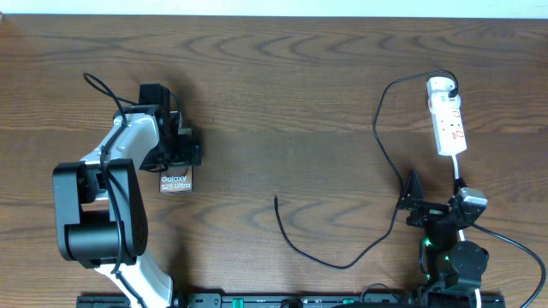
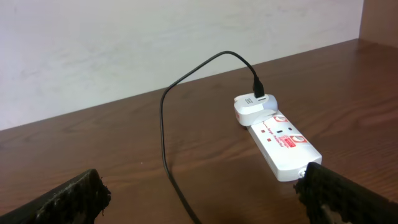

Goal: Plug charger to phone and switch on socket
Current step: 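Close the left gripper on the phone's long edges and grip it, then lift the phone with the left gripper and tilt it upright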

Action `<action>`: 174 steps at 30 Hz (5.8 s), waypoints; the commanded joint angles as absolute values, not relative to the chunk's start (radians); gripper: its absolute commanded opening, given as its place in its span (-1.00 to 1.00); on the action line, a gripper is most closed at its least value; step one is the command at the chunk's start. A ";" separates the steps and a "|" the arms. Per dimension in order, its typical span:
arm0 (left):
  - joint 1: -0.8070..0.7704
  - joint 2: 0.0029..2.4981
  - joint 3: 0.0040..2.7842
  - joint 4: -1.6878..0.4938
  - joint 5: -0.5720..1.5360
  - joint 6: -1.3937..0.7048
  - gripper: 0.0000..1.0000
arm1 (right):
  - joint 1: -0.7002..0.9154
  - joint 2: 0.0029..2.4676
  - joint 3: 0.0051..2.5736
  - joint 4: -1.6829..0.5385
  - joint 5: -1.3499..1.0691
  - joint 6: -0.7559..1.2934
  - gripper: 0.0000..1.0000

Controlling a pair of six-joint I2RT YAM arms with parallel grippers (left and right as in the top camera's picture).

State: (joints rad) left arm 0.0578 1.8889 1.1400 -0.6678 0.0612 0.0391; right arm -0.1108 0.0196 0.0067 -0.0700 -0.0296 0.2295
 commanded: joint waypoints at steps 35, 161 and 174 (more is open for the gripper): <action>0.060 1.904 1.114 -0.653 0.040 0.094 0.96 | -0.101 0.019 0.006 -0.074 -0.028 0.220 0.98; 0.170 1.422 1.220 -0.701 0.813 -0.748 -0.86 | -0.101 0.019 0.006 -0.074 -0.028 0.220 0.98; 0.291 1.422 1.220 -0.701 1.275 -1.068 -0.86 | -0.101 0.019 0.006 -0.074 -0.028 0.220 0.99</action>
State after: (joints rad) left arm 0.2863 1.4361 1.1889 -0.7063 1.1278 -0.9932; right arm -0.1108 0.0196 0.0067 -0.0700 -0.0296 0.2295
